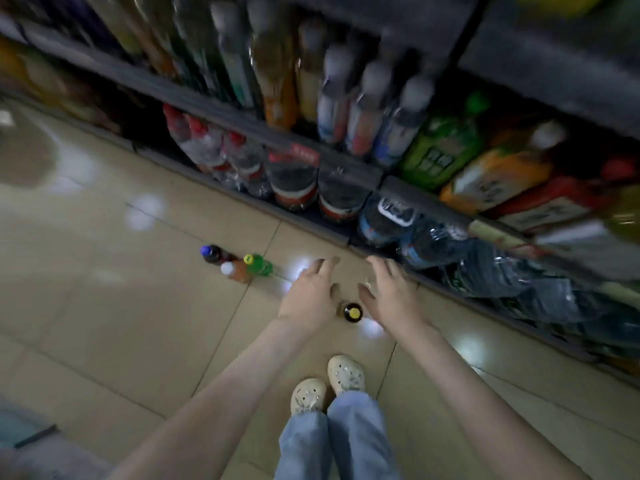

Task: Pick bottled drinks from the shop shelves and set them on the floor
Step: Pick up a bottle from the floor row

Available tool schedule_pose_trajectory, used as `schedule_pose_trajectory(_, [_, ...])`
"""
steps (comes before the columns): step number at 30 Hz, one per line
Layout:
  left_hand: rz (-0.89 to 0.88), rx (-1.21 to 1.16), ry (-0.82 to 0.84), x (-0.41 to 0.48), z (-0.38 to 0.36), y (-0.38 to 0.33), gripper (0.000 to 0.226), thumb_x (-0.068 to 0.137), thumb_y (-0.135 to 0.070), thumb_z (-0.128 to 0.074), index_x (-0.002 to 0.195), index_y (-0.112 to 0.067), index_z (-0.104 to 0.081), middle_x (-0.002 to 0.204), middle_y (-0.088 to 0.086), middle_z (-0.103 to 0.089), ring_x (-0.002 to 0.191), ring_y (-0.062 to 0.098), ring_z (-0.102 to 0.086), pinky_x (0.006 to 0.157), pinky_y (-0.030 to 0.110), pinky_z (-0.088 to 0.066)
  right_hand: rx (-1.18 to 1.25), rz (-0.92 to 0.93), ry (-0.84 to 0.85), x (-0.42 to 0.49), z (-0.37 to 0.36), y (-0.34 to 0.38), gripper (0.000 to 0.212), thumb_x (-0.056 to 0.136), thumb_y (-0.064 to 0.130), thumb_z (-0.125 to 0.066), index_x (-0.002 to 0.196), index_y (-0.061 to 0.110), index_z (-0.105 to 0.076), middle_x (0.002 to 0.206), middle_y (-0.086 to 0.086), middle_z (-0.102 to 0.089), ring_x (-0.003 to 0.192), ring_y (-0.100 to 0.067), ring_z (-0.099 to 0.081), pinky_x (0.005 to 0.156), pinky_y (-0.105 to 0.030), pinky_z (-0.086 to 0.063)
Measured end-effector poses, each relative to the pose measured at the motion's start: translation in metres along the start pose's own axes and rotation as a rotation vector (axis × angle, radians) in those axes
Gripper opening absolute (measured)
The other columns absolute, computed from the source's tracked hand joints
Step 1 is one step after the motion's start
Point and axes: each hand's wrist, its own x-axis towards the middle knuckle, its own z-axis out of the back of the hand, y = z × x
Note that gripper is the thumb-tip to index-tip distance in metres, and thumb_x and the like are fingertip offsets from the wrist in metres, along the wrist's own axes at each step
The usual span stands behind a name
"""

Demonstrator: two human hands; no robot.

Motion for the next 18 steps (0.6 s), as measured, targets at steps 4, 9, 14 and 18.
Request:
schedule_pose_trajectory(4, [-0.181,0.024,-0.064,-0.046,0.086,-0.102,0.053,0.096,-0.022,-0.047,0.146,-0.018,-0.031,0.143,0.008,-0.041,0.125,0.03,-0.045,0.096,0.037,-0.041,0.172,0.024,-0.208,-0.075,0.126,0.028,0.057,0.089,0.032,-0.064,0.14,0.026,-0.04,0.14,0.003,-0.044,0.127,-0.021,-0.043,0.091,-0.036,-0.044])
schedule_pose_trajectory(9, [-0.522,0.069,-0.103,-0.097,0.138,-0.232,0.048,0.097,-0.028,-0.048,0.143,-0.021,-0.035,0.139,0.004,-0.046,0.117,0.023,-0.052,0.091,0.031,-0.042,0.366,-0.004,-0.496,-0.176,0.242,0.013,0.048,0.088,0.032,-0.065,0.133,0.028,-0.047,0.126,0.011,-0.048,0.114,-0.011,-0.049,0.09,-0.027,-0.043])
schedule_pose_trajectory(14, [-0.959,0.25,-0.113,-0.147,0.126,-0.369,0.047,0.095,-0.025,-0.048,0.141,-0.023,-0.041,0.139,-0.002,-0.05,0.124,0.017,-0.049,0.097,0.029,-0.041,0.419,0.014,-0.793,-0.278,0.331,-0.045,0.029,0.087,0.017,-0.068,0.112,0.029,-0.059,0.107,0.014,-0.058,0.097,0.005,-0.054,0.086,-0.008,-0.041])
schedule_pose_trajectory(18, [-1.148,0.203,-0.195,-0.193,0.087,-0.474,0.044,0.097,-0.029,-0.047,0.14,-0.025,-0.043,0.136,-0.006,-0.052,0.118,0.012,-0.053,0.089,0.026,-0.043,0.405,0.006,-0.927,-0.359,0.387,-0.11,0.027,0.091,0.019,-0.065,0.112,0.034,-0.055,0.108,0.022,-0.056,0.099,0.018,-0.049,0.077,-0.001,-0.039])
